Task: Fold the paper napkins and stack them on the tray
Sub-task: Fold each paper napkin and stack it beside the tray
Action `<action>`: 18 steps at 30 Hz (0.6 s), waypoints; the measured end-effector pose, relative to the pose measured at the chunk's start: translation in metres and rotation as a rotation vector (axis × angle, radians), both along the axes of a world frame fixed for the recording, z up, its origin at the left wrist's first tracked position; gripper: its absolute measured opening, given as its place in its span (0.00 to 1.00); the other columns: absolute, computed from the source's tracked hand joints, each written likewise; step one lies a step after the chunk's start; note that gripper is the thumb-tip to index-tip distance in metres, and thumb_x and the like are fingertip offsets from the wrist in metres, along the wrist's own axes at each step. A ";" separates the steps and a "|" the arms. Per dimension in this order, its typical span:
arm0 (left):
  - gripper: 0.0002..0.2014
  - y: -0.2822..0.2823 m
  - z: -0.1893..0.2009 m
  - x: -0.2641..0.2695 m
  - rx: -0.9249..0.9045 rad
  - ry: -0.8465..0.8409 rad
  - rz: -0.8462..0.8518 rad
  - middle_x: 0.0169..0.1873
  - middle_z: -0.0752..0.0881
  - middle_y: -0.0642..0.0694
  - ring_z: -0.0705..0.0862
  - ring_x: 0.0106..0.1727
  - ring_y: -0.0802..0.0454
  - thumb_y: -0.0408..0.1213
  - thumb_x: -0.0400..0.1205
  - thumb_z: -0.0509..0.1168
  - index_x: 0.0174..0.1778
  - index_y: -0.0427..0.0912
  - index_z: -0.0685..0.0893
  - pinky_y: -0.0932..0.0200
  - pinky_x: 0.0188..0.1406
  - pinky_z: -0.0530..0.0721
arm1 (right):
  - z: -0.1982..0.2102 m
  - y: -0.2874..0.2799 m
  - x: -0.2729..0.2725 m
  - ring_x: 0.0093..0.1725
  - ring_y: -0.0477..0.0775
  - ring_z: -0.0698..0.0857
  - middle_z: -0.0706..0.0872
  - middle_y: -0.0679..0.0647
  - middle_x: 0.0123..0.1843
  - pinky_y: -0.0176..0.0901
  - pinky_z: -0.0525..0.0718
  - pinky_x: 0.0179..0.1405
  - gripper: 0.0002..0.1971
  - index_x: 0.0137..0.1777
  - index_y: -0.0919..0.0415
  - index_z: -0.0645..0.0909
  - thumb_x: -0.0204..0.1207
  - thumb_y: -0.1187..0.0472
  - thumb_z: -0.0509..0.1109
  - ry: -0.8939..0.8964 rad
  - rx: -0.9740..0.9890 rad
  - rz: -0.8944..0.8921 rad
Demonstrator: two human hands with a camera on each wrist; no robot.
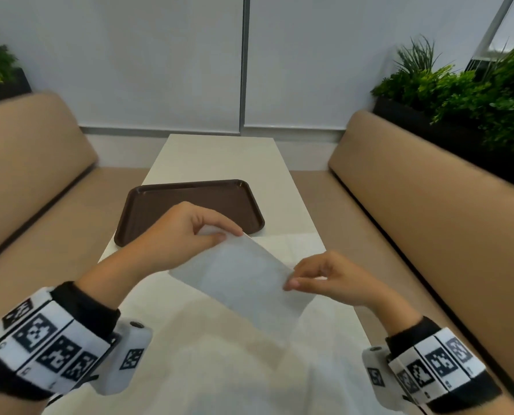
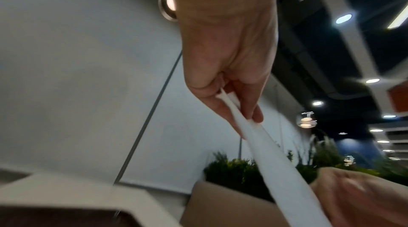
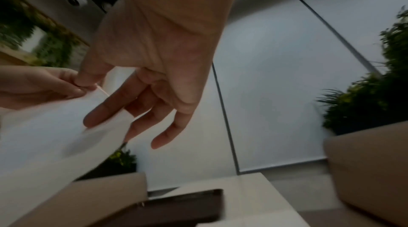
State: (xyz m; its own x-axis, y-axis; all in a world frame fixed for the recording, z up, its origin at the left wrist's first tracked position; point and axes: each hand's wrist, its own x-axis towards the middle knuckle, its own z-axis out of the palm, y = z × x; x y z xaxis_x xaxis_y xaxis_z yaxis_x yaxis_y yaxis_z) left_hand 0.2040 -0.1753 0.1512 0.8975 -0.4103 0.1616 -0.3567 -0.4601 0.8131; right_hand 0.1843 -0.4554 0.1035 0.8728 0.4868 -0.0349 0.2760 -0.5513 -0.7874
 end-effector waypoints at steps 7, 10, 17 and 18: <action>0.16 -0.038 -0.083 0.067 -0.155 0.363 0.117 0.52 0.89 0.50 0.87 0.53 0.58 0.23 0.75 0.71 0.53 0.49 0.89 0.68 0.50 0.83 | -0.043 -0.048 0.058 0.22 0.36 0.73 0.79 0.40 0.24 0.32 0.71 0.30 0.06 0.39 0.62 0.85 0.73 0.73 0.74 0.124 0.188 -0.385; 0.14 -0.066 -0.118 0.105 -0.277 0.426 0.227 0.56 0.86 0.41 0.87 0.52 0.54 0.24 0.76 0.70 0.48 0.49 0.88 0.58 0.55 0.85 | -0.057 -0.058 0.097 0.25 0.38 0.81 0.83 0.44 0.30 0.30 0.78 0.29 0.07 0.48 0.62 0.85 0.77 0.73 0.70 0.128 0.320 -0.574; 0.23 -0.112 -0.171 0.175 -0.148 0.466 0.315 0.67 0.79 0.39 0.75 0.71 0.44 0.23 0.75 0.71 0.66 0.38 0.82 0.53 0.69 0.75 | -0.103 -0.064 0.173 0.44 0.55 0.81 0.80 0.55 0.55 0.37 0.81 0.31 0.21 0.66 0.58 0.78 0.75 0.74 0.64 0.124 -0.075 -0.644; 0.24 -0.116 -0.177 0.179 -0.091 0.458 0.315 0.68 0.79 0.41 0.74 0.72 0.45 0.22 0.75 0.71 0.68 0.38 0.81 0.56 0.69 0.74 | -0.110 -0.064 0.178 0.47 0.54 0.80 0.77 0.54 0.58 0.33 0.79 0.29 0.21 0.69 0.59 0.77 0.76 0.74 0.63 0.119 -0.123 -0.637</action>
